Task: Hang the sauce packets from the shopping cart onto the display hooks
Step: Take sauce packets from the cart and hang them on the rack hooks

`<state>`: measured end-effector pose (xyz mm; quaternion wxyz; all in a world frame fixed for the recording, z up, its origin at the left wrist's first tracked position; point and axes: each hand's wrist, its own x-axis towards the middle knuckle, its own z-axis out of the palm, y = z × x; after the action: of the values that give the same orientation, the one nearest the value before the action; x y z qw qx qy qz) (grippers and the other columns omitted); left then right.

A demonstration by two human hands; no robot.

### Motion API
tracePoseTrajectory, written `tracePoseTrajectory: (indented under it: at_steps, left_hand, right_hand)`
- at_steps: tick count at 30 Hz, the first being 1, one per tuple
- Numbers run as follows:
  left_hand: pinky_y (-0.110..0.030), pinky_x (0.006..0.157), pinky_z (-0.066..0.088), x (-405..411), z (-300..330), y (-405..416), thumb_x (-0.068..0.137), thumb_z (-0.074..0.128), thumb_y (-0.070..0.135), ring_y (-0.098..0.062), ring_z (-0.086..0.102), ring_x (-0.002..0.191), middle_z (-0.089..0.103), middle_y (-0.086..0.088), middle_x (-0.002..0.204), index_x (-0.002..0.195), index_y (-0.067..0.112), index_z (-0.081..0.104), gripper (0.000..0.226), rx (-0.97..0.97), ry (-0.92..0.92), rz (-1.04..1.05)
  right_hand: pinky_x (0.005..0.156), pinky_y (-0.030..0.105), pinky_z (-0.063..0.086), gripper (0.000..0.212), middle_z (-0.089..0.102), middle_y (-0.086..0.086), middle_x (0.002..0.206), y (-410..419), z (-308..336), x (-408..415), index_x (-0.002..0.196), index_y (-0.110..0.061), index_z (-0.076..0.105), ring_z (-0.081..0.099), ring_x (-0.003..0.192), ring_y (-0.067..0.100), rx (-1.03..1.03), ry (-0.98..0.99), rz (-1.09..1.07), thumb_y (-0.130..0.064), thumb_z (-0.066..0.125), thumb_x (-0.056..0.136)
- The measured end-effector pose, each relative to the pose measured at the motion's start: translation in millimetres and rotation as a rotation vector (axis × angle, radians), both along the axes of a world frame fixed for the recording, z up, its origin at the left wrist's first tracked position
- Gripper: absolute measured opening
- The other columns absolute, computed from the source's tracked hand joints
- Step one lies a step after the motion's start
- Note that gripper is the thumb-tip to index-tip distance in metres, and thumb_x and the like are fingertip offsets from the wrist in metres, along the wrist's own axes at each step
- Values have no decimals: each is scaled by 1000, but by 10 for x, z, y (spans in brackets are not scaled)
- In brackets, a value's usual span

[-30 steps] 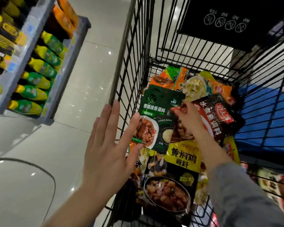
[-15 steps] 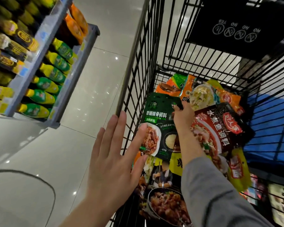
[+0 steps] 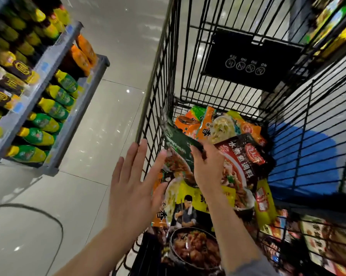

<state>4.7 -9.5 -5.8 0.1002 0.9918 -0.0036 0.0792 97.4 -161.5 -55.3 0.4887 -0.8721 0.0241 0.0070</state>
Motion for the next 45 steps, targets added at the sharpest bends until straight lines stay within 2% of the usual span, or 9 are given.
tracePoseTrajectory:
  at_steps: [3,6,11,14,18,22,33,40,45]
  left_hand:
    - [-52,109,27,-4,2,7,86,52,39,-29,20,143,27,-11,153,145,28,26,66,-36,-21,-3]
    - [-53,109,27,-18,3,10,84,56,35,-29,21,142,29,-11,152,145,25,28,68,-63,-41,-19]
    - [-50,106,32,-39,53,29,87,50,43,-24,35,136,43,-6,144,141,22,34,60,-121,-28,-88]
    - [-47,88,45,-31,129,37,85,42,49,-24,62,107,68,0,109,118,23,60,45,-154,50,-131]
    - [-37,85,33,-41,136,72,82,43,53,-18,62,86,68,12,86,95,30,69,38,-172,93,-149]
    - [-41,94,27,-48,124,81,84,44,48,-13,62,79,64,16,77,84,31,69,30,-149,57,-152]
    - [-43,95,26,-72,131,48,89,42,28,-19,57,59,53,7,66,84,17,68,29,-66,-10,-164]
    - [-44,95,27,-68,90,29,87,46,20,-23,59,57,57,3,65,81,13,68,24,70,35,-126]
    - [-46,97,27,-62,59,19,89,47,20,-24,60,55,59,2,65,86,13,68,22,123,42,-134]
  right_hand:
    - [72,1,37,14,56,-15,88,-138,297,-181,104,-15,64,50,84,-17,-1,-37,43,-11,58,91]
    - [69,4,41,13,61,-16,87,-401,502,-302,100,-15,67,57,83,-7,2,-21,66,-11,62,89]
    - [76,23,51,18,66,-9,89,-638,781,-545,90,-25,68,61,86,7,85,125,97,-8,66,85]
    - [68,32,52,28,67,3,81,-665,878,-655,77,-34,67,62,76,17,248,177,28,-7,67,84]
    - [67,37,53,22,66,13,77,-614,897,-780,73,-26,71,63,71,21,347,250,-52,-7,69,82]
    - [78,52,54,18,70,8,83,-547,842,-831,81,-28,72,66,82,29,341,286,-73,-11,68,83]
    - [81,35,54,13,68,-10,93,-614,777,-533,100,-25,67,62,86,7,-29,188,-37,-28,64,87]
    - [91,38,44,46,49,2,137,-1055,-89,-402,135,-19,46,50,120,26,-467,675,90,-38,51,93]
    - [100,55,38,54,38,10,146,-1029,-821,-305,142,-28,29,40,127,37,-711,771,408,-31,41,90]
